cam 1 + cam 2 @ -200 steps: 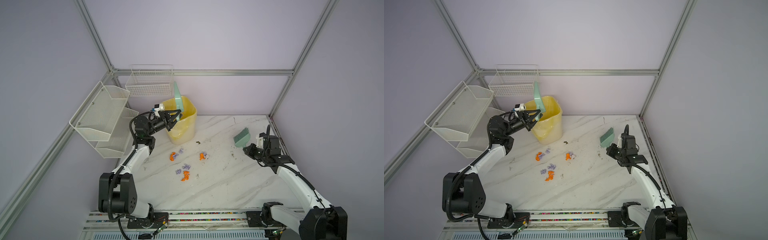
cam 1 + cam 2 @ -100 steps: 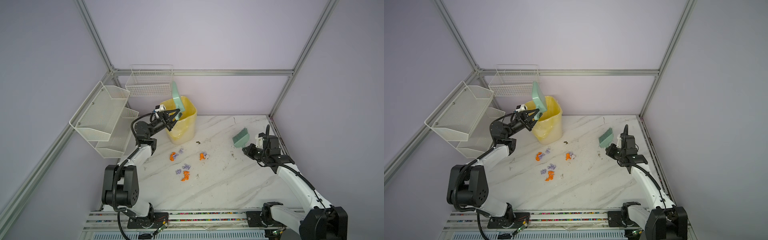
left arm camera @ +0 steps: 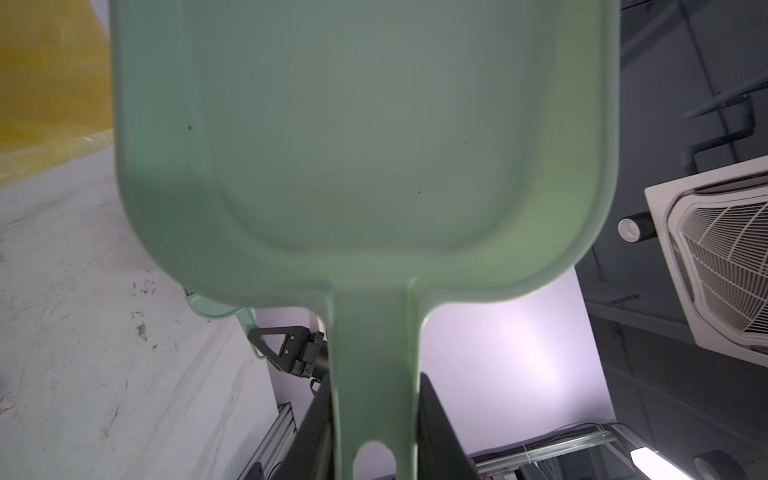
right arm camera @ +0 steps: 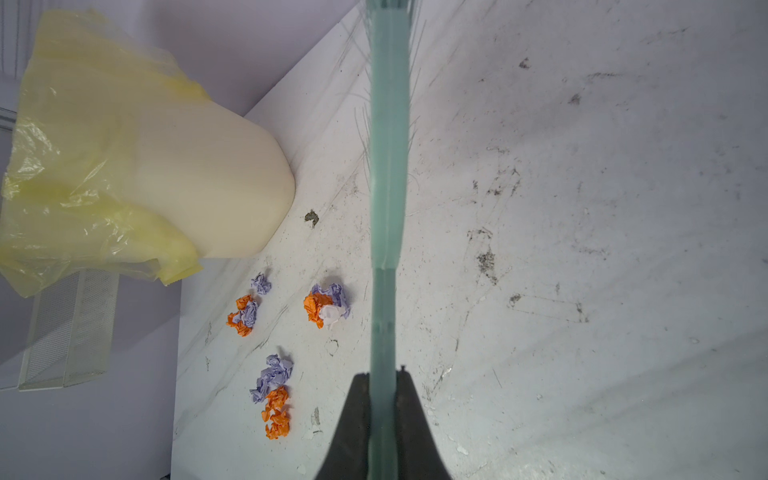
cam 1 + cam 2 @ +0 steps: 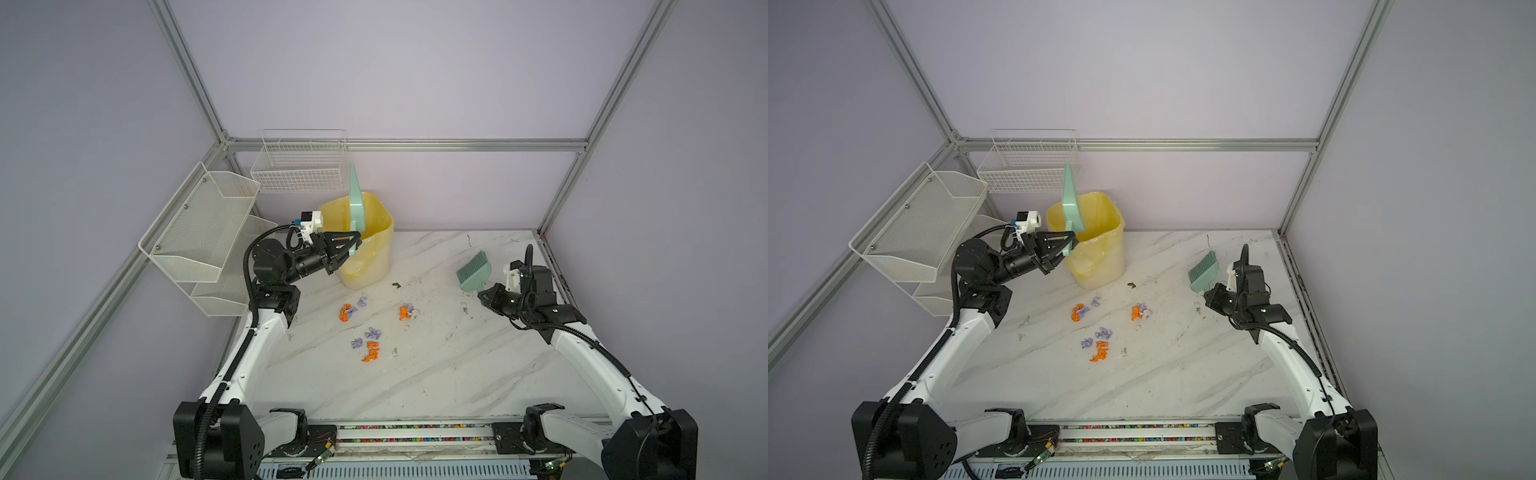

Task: Sweep away the paper scraps from the table
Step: 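Lower the empty dustpan with the left gripper while the right brings the brush over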

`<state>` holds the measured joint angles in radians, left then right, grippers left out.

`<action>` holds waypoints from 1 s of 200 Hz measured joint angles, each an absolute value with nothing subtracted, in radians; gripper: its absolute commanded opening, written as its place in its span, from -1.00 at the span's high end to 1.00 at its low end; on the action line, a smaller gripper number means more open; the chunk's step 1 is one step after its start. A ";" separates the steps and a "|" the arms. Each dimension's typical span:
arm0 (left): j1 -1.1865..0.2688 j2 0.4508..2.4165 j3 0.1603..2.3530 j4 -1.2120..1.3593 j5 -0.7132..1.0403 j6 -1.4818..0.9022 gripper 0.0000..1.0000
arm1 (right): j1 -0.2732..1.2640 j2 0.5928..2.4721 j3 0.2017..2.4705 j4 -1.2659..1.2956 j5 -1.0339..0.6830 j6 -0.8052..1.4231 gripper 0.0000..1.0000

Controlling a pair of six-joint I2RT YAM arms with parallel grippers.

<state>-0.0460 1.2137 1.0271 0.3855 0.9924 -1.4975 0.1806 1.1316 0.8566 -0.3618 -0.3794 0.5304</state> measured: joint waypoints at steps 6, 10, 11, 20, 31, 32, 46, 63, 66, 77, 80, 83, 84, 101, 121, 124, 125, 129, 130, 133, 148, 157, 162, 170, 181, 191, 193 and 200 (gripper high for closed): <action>-0.046 1.208 1.027 0.355 0.994 -1.474 0.79 | 0.185 1.135 0.859 -0.363 -0.378 0.531 1.00; -0.046 1.202 1.027 0.331 0.995 -1.457 0.79 | 0.188 1.139 0.860 -0.364 -0.377 0.531 1.00; -0.046 1.201 1.027 0.327 0.995 -1.453 0.79 | 0.188 1.139 0.860 -0.364 -0.377 0.531 1.00; -0.046 1.191 1.027 0.280 0.996 -1.421 0.79 | 0.195 1.142 0.861 -0.364 -0.373 0.531 1.00; -0.046 1.173 1.028 0.215 0.994 -1.371 0.79 | 0.201 1.145 0.862 -0.366 -0.369 0.534 1.00; -0.046 1.171 1.028 0.211 0.994 -1.368 0.79 | 0.202 1.145 0.862 -0.366 -0.369 0.534 1.00; -0.046 1.142 1.029 0.125 0.991 -1.302 0.79 | 0.209 1.150 0.867 -0.374 -0.360 0.537 1.00; -0.047 1.103 1.031 0.019 0.982 -1.205 0.79 | 0.216 1.161 0.883 -0.380 -0.354 0.538 1.00; -0.048 1.097 1.031 0.003 0.981 -1.193 0.79 | 0.218 1.162 0.887 -0.381 -0.353 0.538 1.00; -0.051 1.078 1.031 -0.049 0.974 -1.147 0.79 | 0.221 1.167 0.901 -0.390 -0.344 0.538 1.00; -0.052 1.075 1.031 -0.060 0.971 -1.134 0.79 | 0.222 1.168 0.906 -0.394 -0.341 0.538 1.00; -0.054 1.071 1.031 -0.072 0.969 -1.128 0.79 | 0.223 1.170 0.910 -0.398 -0.339 0.538 1.00; -0.054 1.069 1.031 -0.077 0.967 -1.122 0.79 | 0.223 1.171 0.913 -0.400 -0.337 0.538 1.00; -0.069 1.050 1.031 -0.128 0.944 -1.085 0.79 | 0.225 1.187 0.954 -0.423 -0.327 0.536 1.00; -0.099 1.014 1.029 -0.166 0.914 -1.055 0.79 | 0.226 1.200 0.994 -0.438 -0.315 0.530 1.00; -0.104 1.006 1.029 -0.171 0.911 -1.051 0.79 | 0.226 1.200 0.997 -0.439 -0.313 0.530 1.00; -0.105 1.005 1.029 -0.173 0.910 -1.050 0.79 | 0.226 1.200 0.999 -0.439 -0.311 0.530 1.00; -0.110 0.994 1.029 -0.181 0.907 -1.044 0.79 | 0.226 1.199 1.003 -0.440 -0.310 0.530 1.00; -0.110 0.993 1.029 -0.183 0.907 -1.043 0.79 | 0.226 1.199 1.004 -0.440 -0.309 0.530 1.00; -0.114 0.986 1.028 -0.187 0.904 -1.037 0.79 | 0.226 1.199 1.007 -0.440 -0.309 0.530 1.00; -0.125 0.955 1.028 -0.221 0.888 -1.010 0.79 | 0.226 1.196 1.012 -0.434 -0.313 0.530 1.00; -0.131 0.937 1.028 -0.246 0.875 -0.991 0.79 | 0.226 1.195 1.012 -0.430 -0.320 0.532 1.00; -0.135 0.928 1.028 -0.260 0.866 -0.979 0.79 | 0.226 1.194 1.012 -0.428 -0.325 0.536 1.00; -0.142 0.916 1.028 -0.286 0.853 -0.958 0.78 | 0.228 1.192 1.013 -0.425 -0.332 0.545 1.00; -0.154 0.902 1.027 -0.321 0.833 -0.933 0.79 | 0.233 1.190 1.018 -0.423 -0.334 0.555 1.00; -0.164 0.891 1.027 -0.350 0.820 -0.912 0.79 | 0.243 1.190 1.030 -0.422 -0.333 0.565 1.00; -0.167 0.889 1.027 -0.357 0.817 -0.906 0.79 | 0.245 1.190 1.032 -0.423 -0.332 0.566 1.00; -0.174 0.883 1.027 -0.377 0.805 -0.892 0.79 | 0.255 1.191 1.044 -0.423 -0.332 0.571 1.00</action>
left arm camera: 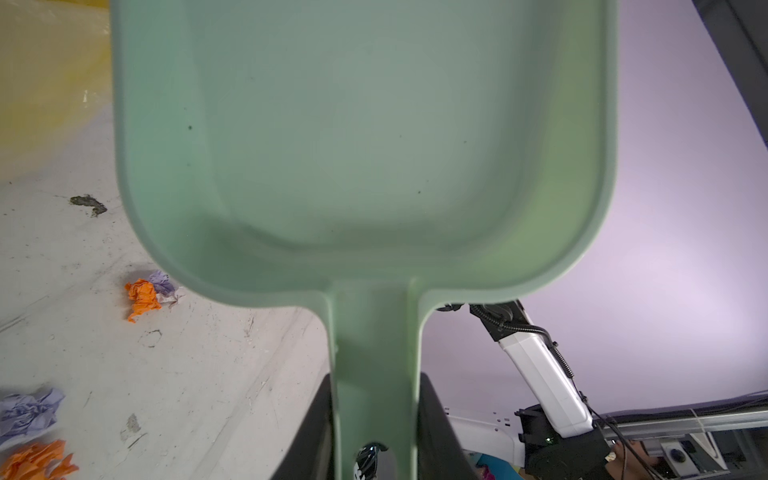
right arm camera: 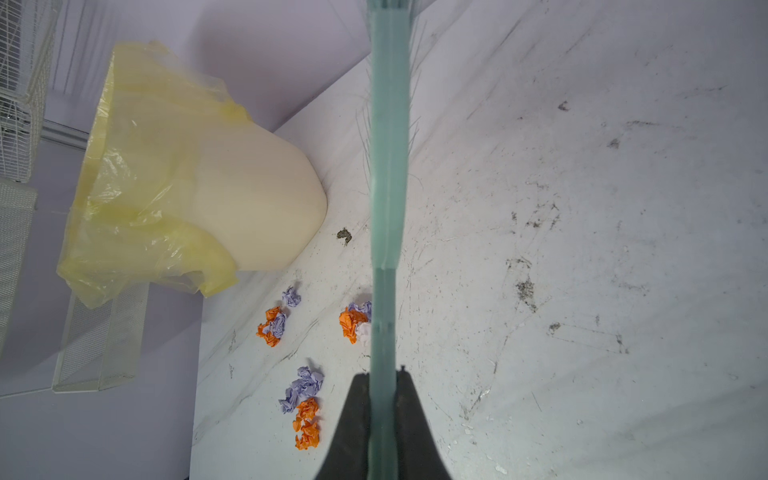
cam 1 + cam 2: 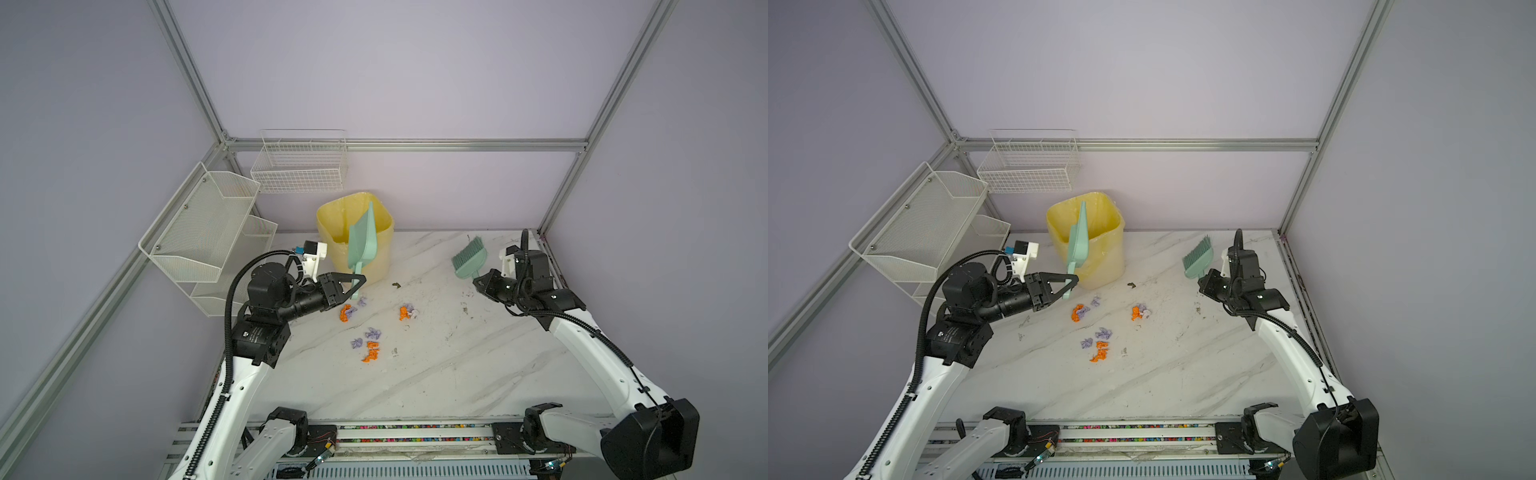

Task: Sweep away the paper scraps from the table
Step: 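Lower the empty dustpan with the left gripper while the right brings the brush over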

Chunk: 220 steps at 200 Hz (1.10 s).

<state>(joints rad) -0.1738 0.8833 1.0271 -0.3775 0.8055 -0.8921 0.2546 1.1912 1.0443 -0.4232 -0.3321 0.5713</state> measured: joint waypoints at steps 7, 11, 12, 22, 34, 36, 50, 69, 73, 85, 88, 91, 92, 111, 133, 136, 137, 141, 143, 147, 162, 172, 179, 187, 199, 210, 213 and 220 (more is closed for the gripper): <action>-0.181 0.878 1.027 -0.397 0.796 -0.876 0.79 | 0.266 1.194 1.060 -0.424 -0.331 0.576 1.00; -0.184 0.876 1.027 -0.408 0.791 -0.867 0.79 | 0.273 1.197 1.073 -0.426 -0.332 0.579 1.00; -0.186 0.875 1.027 -0.412 0.789 -0.865 0.79 | 0.276 1.198 1.077 -0.426 -0.331 0.580 1.00; -0.196 0.869 1.027 -0.444 0.772 -0.839 0.79 | 0.294 1.211 1.106 -0.428 -0.331 0.587 1.00; -0.205 0.863 1.027 -0.489 0.749 -0.803 0.79 | 0.318 1.232 1.140 -0.429 -0.333 0.594 1.00; -0.206 0.862 1.027 -0.497 0.745 -0.797 0.79 | 0.322 1.235 1.144 -0.429 -0.334 0.594 1.00; -0.212 0.852 1.027 -0.561 0.715 -0.751 0.79 | 0.348 1.264 1.166 -0.430 -0.346 0.598 1.00; -0.213 0.833 1.027 -0.640 0.677 -0.693 0.79 | 0.387 1.306 1.176 -0.433 -0.361 0.602 1.00; -0.213 0.828 1.027 -0.656 0.669 -0.682 0.79 | 0.398 1.319 1.179 -0.435 -0.362 0.603 1.00; -0.213 0.815 1.027 -0.702 0.649 -0.648 0.79 | 0.431 1.354 1.191 -0.448 -0.363 0.606 1.00; -0.213 0.813 1.027 -0.712 0.645 -0.641 0.79 | 0.439 1.361 1.196 -0.453 -0.361 0.606 1.00; -0.213 0.811 1.027 -0.722 0.640 -0.634 0.79 | 0.449 1.373 1.201 -0.458 -0.360 0.605 1.00; -0.214 0.810 1.027 -0.727 0.638 -0.631 0.79 | 0.451 1.375 1.203 -0.459 -0.360 0.606 1.00; -0.217 0.801 1.011 -0.772 0.611 -0.597 0.79 | 0.501 1.427 1.240 -0.479 -0.354 0.605 1.00; -0.218 0.795 0.973 -0.814 0.570 -0.576 0.79 | 0.542 1.455 1.263 -0.493 -0.347 0.606 1.00; -0.218 0.794 0.967 -0.820 0.564 -0.574 0.79 | 0.546 1.457 1.264 -0.495 -0.345 0.606 1.00; -0.218 0.794 0.966 -0.821 0.562 -0.573 0.79 | 0.546 1.457 1.265 -0.495 -0.345 0.606 1.00; -0.218 0.794 0.960 -0.830 0.555 -0.571 0.79 | 0.552 1.459 1.268 -0.498 -0.342 0.606 1.00; -0.218 0.794 0.956 -0.835 0.551 -0.569 0.79 | 0.554 1.460 1.269 -0.498 -0.340 0.606 1.00; -0.218 0.793 0.949 -0.842 0.541 -0.564 0.79 | 0.559 1.463 1.271 -0.500 -0.338 0.607 1.00; -0.219 0.789 0.929 -0.866 0.511 -0.554 0.79 | 0.579 1.474 1.283 -0.511 -0.327 0.613 1.00; -0.219 0.786 0.916 -0.880 0.490 -0.548 0.80 | 0.592 1.486 1.290 -0.514 -0.321 0.618 1.00; -0.219 0.784 0.908 -0.892 0.476 -0.542 0.80 | 0.603 1.495 1.296 -0.518 -0.315 0.621 1.00; -0.220 0.783 0.898 -0.907 0.460 -0.535 0.80 | 0.616 1.506 1.302 -0.522 -0.309 0.623 1.00; -0.223 0.781 0.885 -0.924 0.434 -0.530 0.80 | 0.635 1.522 1.312 -0.536 -0.303 0.624 1.00; -0.228 0.781 0.880 -0.944 0.412 -0.530 0.80 | 0.649 1.535 1.321 -0.548 -0.298 0.625 1.00; -0.229 0.780 0.879 -0.947 0.405 -0.530 0.80 | 0.653 1.539 1.323 -0.551 -0.296 0.626 1.00; -0.234 0.778 0.879 -0.957 0.390 -0.530 0.80 | 0.661 1.547 1.329 -0.559 -0.292 0.629 1.00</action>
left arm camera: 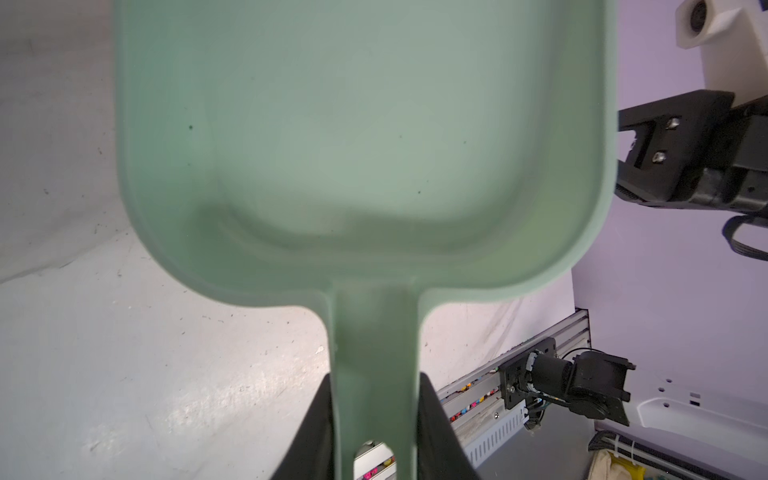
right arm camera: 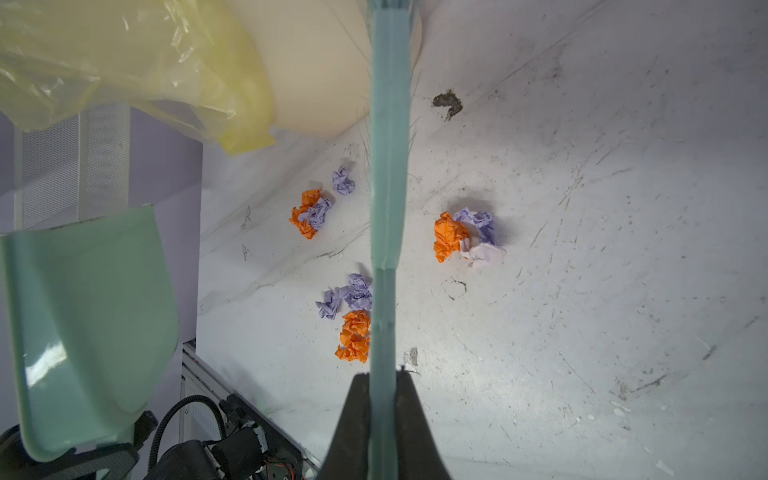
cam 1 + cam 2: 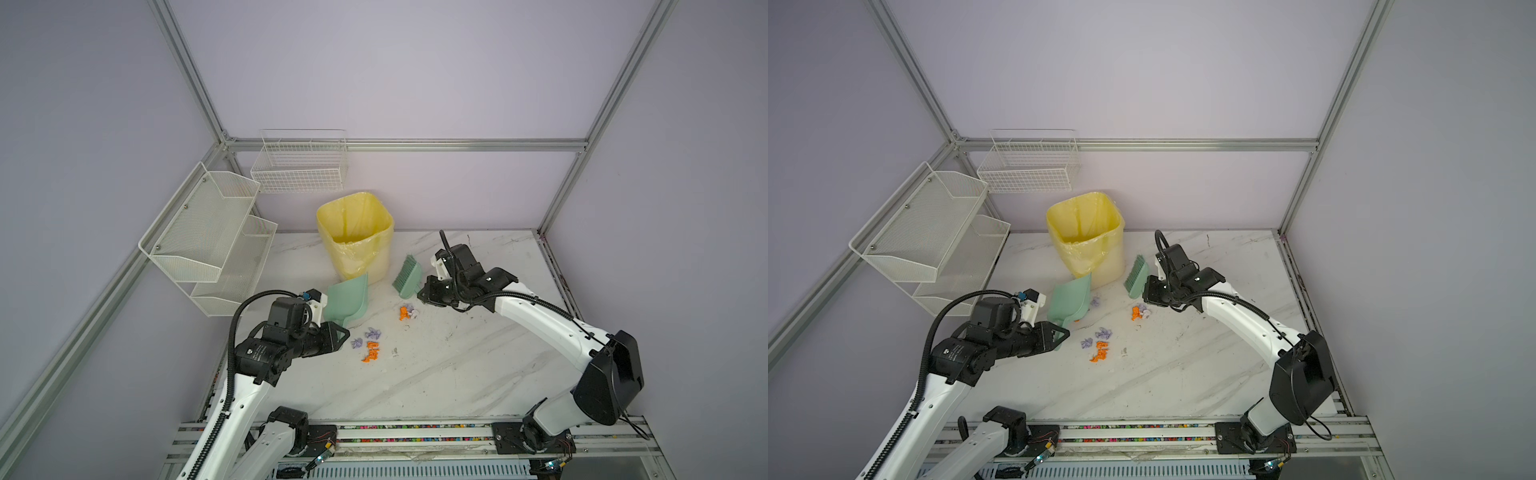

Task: Sweep away the paper scraps from the table
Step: 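Lower the empty dustpan with the left gripper while the right brings the brush over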

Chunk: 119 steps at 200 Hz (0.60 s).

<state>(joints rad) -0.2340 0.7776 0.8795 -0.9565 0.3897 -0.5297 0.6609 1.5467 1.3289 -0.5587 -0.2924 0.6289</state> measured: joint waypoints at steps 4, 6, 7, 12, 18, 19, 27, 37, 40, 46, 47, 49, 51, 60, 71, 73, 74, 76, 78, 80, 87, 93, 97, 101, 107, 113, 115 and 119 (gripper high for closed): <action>-0.236 0.776 0.879 -0.960 0.382 -0.530 0.79 | 0.665 1.552 1.332 -0.561 -0.291 0.632 1.00; -0.237 0.775 0.879 -0.960 0.379 -0.530 0.79 | 0.667 1.554 1.332 -0.562 -0.291 0.633 1.00; -0.237 0.774 0.879 -0.962 0.376 -0.530 0.79 | 0.668 1.555 1.332 -0.562 -0.291 0.633 1.00; -0.239 0.773 0.879 -0.964 0.366 -0.530 0.80 | 0.672 1.560 1.333 -0.563 -0.289 0.637 1.00; -0.240 0.771 0.879 -0.968 0.354 -0.530 0.79 | 0.678 1.566 1.334 -0.564 -0.288 0.641 1.00; -0.241 0.771 0.879 -0.968 0.353 -0.530 0.79 | 0.680 1.568 1.334 -0.564 -0.288 0.642 1.00; -0.242 0.772 0.879 -0.971 0.338 -0.530 0.80 | 0.686 1.576 1.334 -0.566 -0.286 0.646 1.00; -0.244 0.775 0.879 -0.975 0.323 -0.530 0.80 | 0.695 1.586 1.334 -0.567 -0.284 0.650 1.00; -0.245 0.777 0.879 -0.976 0.317 -0.530 0.80 | 0.698 1.590 1.334 -0.567 -0.284 0.651 1.00; -0.247 0.781 0.879 -0.978 0.307 -0.531 0.80 | 0.704 1.596 1.334 -0.567 -0.284 0.654 1.00; -0.247 0.781 0.879 -0.979 0.305 -0.531 0.80 | 0.705 1.596 1.334 -0.567 -0.284 0.655 1.00; -0.248 0.783 0.879 -0.980 0.302 -0.531 0.80 | 0.707 1.597 1.335 -0.567 -0.284 0.656 1.00; -0.249 0.784 0.879 -0.981 0.298 -0.531 0.80 | 0.709 1.599 1.335 -0.567 -0.284 0.658 1.00; -0.252 0.791 0.879 -0.986 0.281 -0.532 0.80 | 0.716 1.607 1.338 -0.567 -0.284 0.662 1.00; -0.256 0.801 0.879 -0.992 0.263 -0.535 0.80 | 0.724 1.618 1.343 -0.567 -0.284 0.665 1.00; -0.257 0.802 0.879 -0.992 0.260 -0.536 0.80 | 0.725 1.620 1.345 -0.567 -0.284 0.665 1.00; -0.257 0.802 0.879 -0.993 0.258 -0.536 0.80 | 0.726 1.620 1.345 -0.566 -0.284 0.665 1.00; -0.257 0.803 0.879 -0.993 0.256 -0.537 0.80 | 0.727 1.623 1.345 -0.566 -0.284 0.666 1.00; -0.258 0.805 0.879 -0.994 0.253 -0.537 0.80 | 0.728 1.625 1.346 -0.566 -0.284 0.665 1.00; -0.258 0.805 0.879 -0.994 0.251 -0.538 0.80 | 0.728 1.626 1.347 -0.566 -0.284 0.665 1.00; -0.260 0.808 0.879 -0.996 0.241 -0.538 0.80 | 0.731 1.634 1.351 -0.569 -0.283 0.665 1.00; -0.261 0.809 0.879 -0.997 0.233 -0.539 0.80 | 0.731 1.642 1.354 -0.571 -0.282 0.665 1.00; -0.263 0.810 0.879 -0.998 0.229 -0.539 0.80 | 0.732 1.647 1.358 -0.573 -0.282 0.665 1.00; -0.263 0.811 0.879 -0.998 0.225 -0.539 0.80 | 0.732 1.652 1.361 -0.575 -0.281 0.665 1.00; -0.265 0.812 0.879 -0.999 0.219 -0.539 0.81 | 0.732 1.659 1.364 -0.575 -0.280 0.665 1.00; -0.266 0.813 0.879 -1.001 0.214 -0.540 0.81 | 0.733 1.664 1.367 -0.576 -0.279 0.664 1.00; -0.267 0.813 0.879 -1.002 0.212 -0.540 0.82 | 0.733 1.665 1.367 -0.577 -0.279 0.664 1.00; -0.269 0.815 0.879 -1.003 0.207 -0.540 0.81 | 0.733 1.669 1.369 -0.578 -0.278 0.664 1.00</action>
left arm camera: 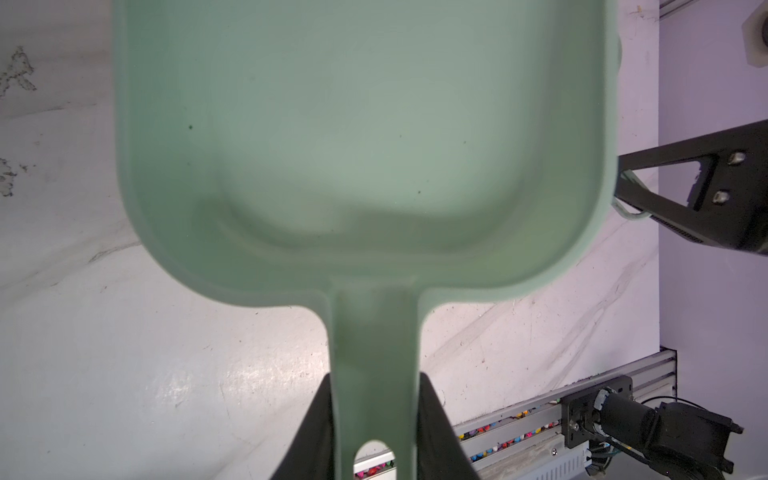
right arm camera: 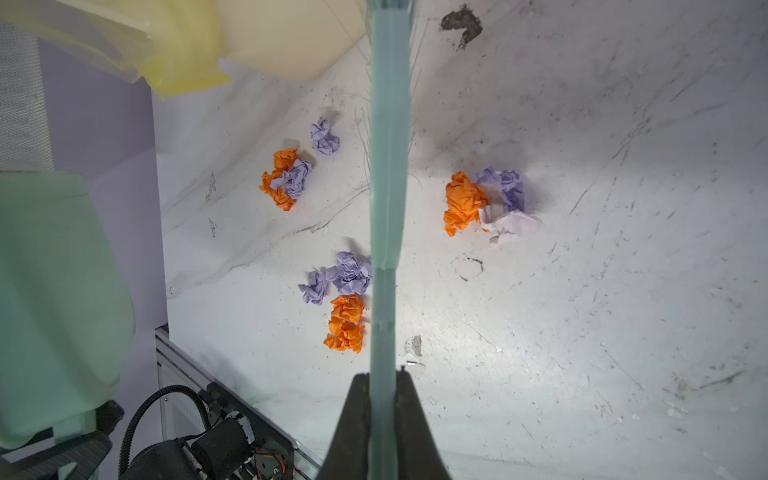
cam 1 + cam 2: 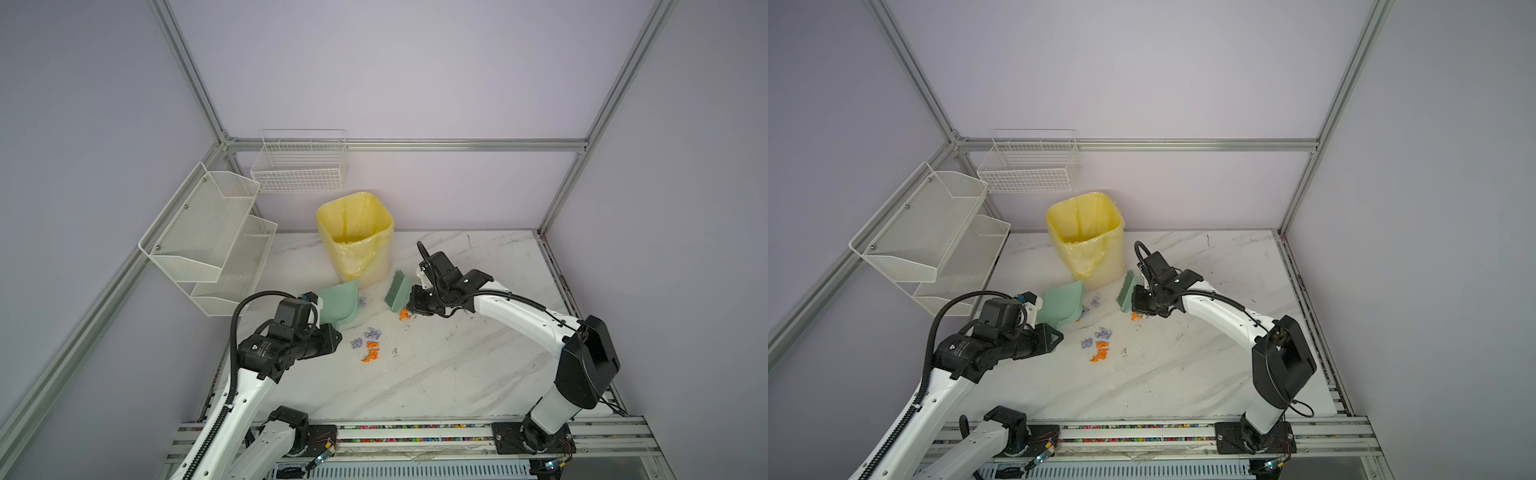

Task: Sweep away the paper scraps from the table
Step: 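Lower the empty dustpan with the left gripper while the right brings the brush over, then set the dustpan by the scraps with the left gripper while the right positions the brush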

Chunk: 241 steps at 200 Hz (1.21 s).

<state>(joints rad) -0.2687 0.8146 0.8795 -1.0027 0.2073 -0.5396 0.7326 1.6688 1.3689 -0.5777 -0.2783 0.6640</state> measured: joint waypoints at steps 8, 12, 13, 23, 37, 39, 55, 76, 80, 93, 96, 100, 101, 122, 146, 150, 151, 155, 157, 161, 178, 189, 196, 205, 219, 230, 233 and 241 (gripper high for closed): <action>-0.272 0.818 0.879 -1.005 0.202 -0.540 0.82 | 0.733 1.673 1.371 -0.581 -0.277 0.663 1.00; -0.274 0.820 0.879 -1.005 0.200 -0.541 0.82 | 0.733 1.674 1.371 -0.582 -0.277 0.662 1.00; -0.274 0.820 0.879 -1.005 0.199 -0.541 0.82 | 0.733 1.675 1.371 -0.582 -0.277 0.661 1.00; -0.280 0.827 0.879 -1.006 0.192 -0.542 0.82 | 0.733 1.678 1.372 -0.588 -0.277 0.660 1.00; -0.289 0.840 0.879 -1.007 0.181 -0.547 0.82 | 0.734 1.691 1.385 -0.613 -0.269 0.656 1.00; -0.290 0.842 0.879 -1.008 0.180 -0.548 0.82 | 0.734 1.694 1.387 -0.617 -0.267 0.655 1.00; -0.311 0.860 0.879 -1.009 0.163 -0.558 0.83 | 0.734 1.717 1.404 -0.642 -0.258 0.640 1.00; -0.354 0.881 0.879 -1.008 0.136 -0.566 0.83 | 0.734 1.732 1.406 -0.665 -0.254 0.626 1.00; -0.363 0.885 0.879 -1.008 0.131 -0.566 0.83 | 0.734 1.734 1.405 -0.671 -0.253 0.623 1.00; -0.391 0.896 0.879 -1.007 0.116 -0.570 0.83 | 0.734 1.734 1.401 -0.678 -0.252 0.619 1.00; -0.398 0.898 0.879 -1.007 0.112 -0.573 0.83 | 0.734 1.733 1.400 -0.679 -0.252 0.619 1.00; -0.409 0.902 0.879 -1.006 0.107 -0.576 0.83 | 0.734 1.733 1.398 -0.680 -0.251 0.618 1.00; -0.411 0.902 0.879 -1.006 0.106 -0.576 0.83 | 0.734 1.733 1.398 -0.680 -0.250 0.618 1.00; -0.474 0.921 0.879 -1.000 0.070 -0.593 0.83 | 0.734 1.729 1.382 -0.691 -0.234 0.616 1.00; -0.546 0.952 0.879 -0.990 0.039 -0.618 0.82 | 0.725 1.707 1.361 -0.710 -0.202 0.612 1.00; -0.558 0.958 0.879 -0.987 0.036 -0.623 0.83 | 0.722 1.699 1.353 -0.712 -0.200 0.611 1.00; -0.561 0.960 0.880 -0.986 0.034 -0.625 0.82 | 0.722 1.697 1.352 -0.712 -0.200 0.611 1.00; -0.573 0.967 0.880 -0.982 0.030 -0.628 0.83 | 0.717 1.687 1.344 -0.714 -0.199 0.609 1.00; -0.580 0.970 0.880 -0.980 0.028 -0.632 0.82 | 0.715 1.682 1.340 -0.715 -0.198 0.608 1.00; -0.593 0.978 0.880 -0.976 0.023 -0.636 0.83 | 0.710 1.673 1.332 -0.719 -0.198 0.607 1.00; -0.644 1.012 0.881 -0.957 0.011 -0.653 0.82 | 0.680 1.623 1.287 -0.730 -0.198 0.597 1.00; -0.676 1.041 0.883 -0.944 0.005 -0.662 0.82 | 0.654 1.589 1.256 -0.743 -0.197 0.593 1.00; -0.696 1.059 0.883 -0.934 -0.001 -0.670 0.83 | 0.638 1.568 1.238 -0.752 -0.197 0.589 1.00; -0.722 1.084 0.883 -0.920 -0.008 -0.673 0.82 | 0.616 1.540 1.215 -0.763 -0.195 0.585 1.00; -0.759 1.124 0.884 -0.898 -0.012 -0.681 0.82 | 0.582 1.496 1.185 -0.785 -0.195 0.573 1.00; -0.784 1.160 0.889 -0.882 -0.012 -0.690 0.83 | 0.556 1.461 1.169 -0.806 -0.196 0.564 1.00; -0.790 1.170 0.892 -0.879 -0.012 -0.690 0.83 | 0.551 1.452 1.166 -0.811 -0.196 0.563 1.00; -0.806 1.200 0.905 -0.872 -0.013 -0.693 0.83 | 0.535 1.427 1.162 -0.827 -0.196 0.559 1.00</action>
<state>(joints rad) -0.8059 1.1995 0.9047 -0.8722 -0.0128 -0.6930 0.5350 1.4265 1.1618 -0.8268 -0.1955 0.5587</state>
